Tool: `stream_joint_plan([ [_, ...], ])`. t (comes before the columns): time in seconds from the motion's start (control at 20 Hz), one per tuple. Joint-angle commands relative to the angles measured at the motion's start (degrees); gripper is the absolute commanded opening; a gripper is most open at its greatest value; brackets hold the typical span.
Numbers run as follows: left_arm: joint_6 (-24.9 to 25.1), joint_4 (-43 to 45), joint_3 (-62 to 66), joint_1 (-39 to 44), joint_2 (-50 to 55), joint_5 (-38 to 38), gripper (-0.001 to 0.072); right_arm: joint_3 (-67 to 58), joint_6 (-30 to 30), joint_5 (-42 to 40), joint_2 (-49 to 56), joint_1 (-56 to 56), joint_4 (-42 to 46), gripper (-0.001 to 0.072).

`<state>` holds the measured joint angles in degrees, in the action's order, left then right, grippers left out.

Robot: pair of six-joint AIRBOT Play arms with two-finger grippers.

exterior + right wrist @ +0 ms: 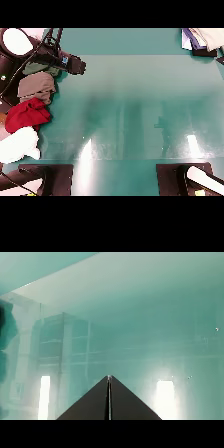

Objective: Fold the shirts.

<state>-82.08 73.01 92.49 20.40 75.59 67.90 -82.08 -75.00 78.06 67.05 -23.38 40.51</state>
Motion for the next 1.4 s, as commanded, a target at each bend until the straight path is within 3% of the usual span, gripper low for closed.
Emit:
stream_joint_plan([
  [0.0, 0.0, 0.0, 0.0, 0.0, 0.0, 0.0, 0.0025, -0.1, 0.0, 0.0, 0.0, 0.0, 0.0, 0.0016],
  [0.55, 0.0, 0.0, 0.0, 0.0, 0.0, 0.0, 0.0025, -0.1, 0.0, 0.0, 0.0, 0.0, 0.0, 0.0016],
  [0.85, -0.4, -1.4, 0.0, 0.0, 0.0, -5.4, 0.0028, -0.1, 0.0, -2.3, 0.0, 0.0, 0.0, 0.0016],
  [0.9, -0.4, -0.9, 0.0, 0.0, 0.0, -7.0, 0.0184, -0.1, 0.0, -3.7, 0.0, 0.0, -0.2, 0.0016],
  [0.95, -0.8, 1.1, 0.0, 0.0, 0.0, -8.9, 0.0554, -0.1, -0.1, -4.7, 0.0, 0.0, -0.6, 0.0016],
  [1.0, -3.8, 5.0, 0.0, 0.0, 0.0, -11.8, 0.0642, -0.1, -0.2, -5.0, 0.0, 0.0, -0.6, 0.0015],
  [1.15, -14.8, 23.6, 0.0, -1.9, 1.0, -19.6, 0.0641, -0.1, -0.2, -3.5, 0.0, 0.0, -0.6, 0.0016],
  [1.35, -18.4, 25.5, 0.0, -13.1, 8.5, -23.4, 0.0642, -0.1, -0.2, 0.7, 0.0, 0.0, -0.5, 0.0016],
])
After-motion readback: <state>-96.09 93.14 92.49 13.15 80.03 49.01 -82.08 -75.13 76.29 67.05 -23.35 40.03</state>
